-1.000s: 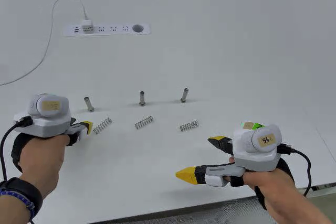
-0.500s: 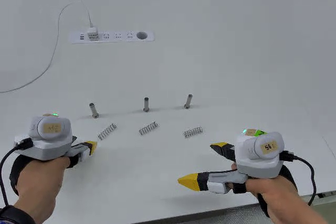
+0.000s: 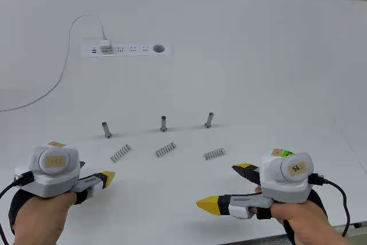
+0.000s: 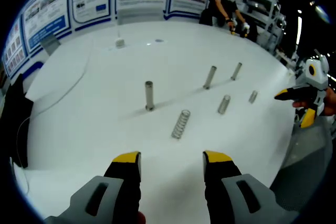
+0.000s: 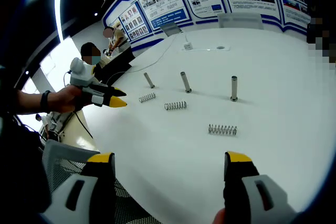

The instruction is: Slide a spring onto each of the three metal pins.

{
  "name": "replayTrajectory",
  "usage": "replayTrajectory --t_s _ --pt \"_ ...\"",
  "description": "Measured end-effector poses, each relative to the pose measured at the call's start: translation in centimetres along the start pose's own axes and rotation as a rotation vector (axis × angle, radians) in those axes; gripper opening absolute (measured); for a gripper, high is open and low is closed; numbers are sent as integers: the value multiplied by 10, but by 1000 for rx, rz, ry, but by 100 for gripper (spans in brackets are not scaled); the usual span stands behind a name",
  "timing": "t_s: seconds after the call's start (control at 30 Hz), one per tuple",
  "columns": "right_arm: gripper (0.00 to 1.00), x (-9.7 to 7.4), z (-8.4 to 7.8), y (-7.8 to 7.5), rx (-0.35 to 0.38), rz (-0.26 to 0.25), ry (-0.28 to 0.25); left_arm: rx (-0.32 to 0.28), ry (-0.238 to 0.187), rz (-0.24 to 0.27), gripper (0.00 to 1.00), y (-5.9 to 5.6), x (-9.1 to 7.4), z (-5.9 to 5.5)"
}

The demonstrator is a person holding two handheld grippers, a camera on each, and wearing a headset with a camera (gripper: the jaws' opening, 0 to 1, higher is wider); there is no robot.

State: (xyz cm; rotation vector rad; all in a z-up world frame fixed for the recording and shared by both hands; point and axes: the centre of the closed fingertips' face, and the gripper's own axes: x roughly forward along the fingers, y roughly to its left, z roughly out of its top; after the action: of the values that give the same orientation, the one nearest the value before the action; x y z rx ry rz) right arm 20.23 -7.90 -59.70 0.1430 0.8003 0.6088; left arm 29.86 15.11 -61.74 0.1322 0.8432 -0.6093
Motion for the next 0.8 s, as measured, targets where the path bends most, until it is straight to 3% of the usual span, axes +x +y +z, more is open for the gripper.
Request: replayTrajectory --t_s 0.4,0.6,0.8 --pt "87 3 2 -3 4 -4 -7 14 -61 -23 61 -4 -21 4" --pt "87 4 7 -3 13 -7 -23 48 -71 -28 65 -8 -32 1" --pt "87 5 6 -3 19 -10 -26 36 -78 -41 69 -5 -38 -7"
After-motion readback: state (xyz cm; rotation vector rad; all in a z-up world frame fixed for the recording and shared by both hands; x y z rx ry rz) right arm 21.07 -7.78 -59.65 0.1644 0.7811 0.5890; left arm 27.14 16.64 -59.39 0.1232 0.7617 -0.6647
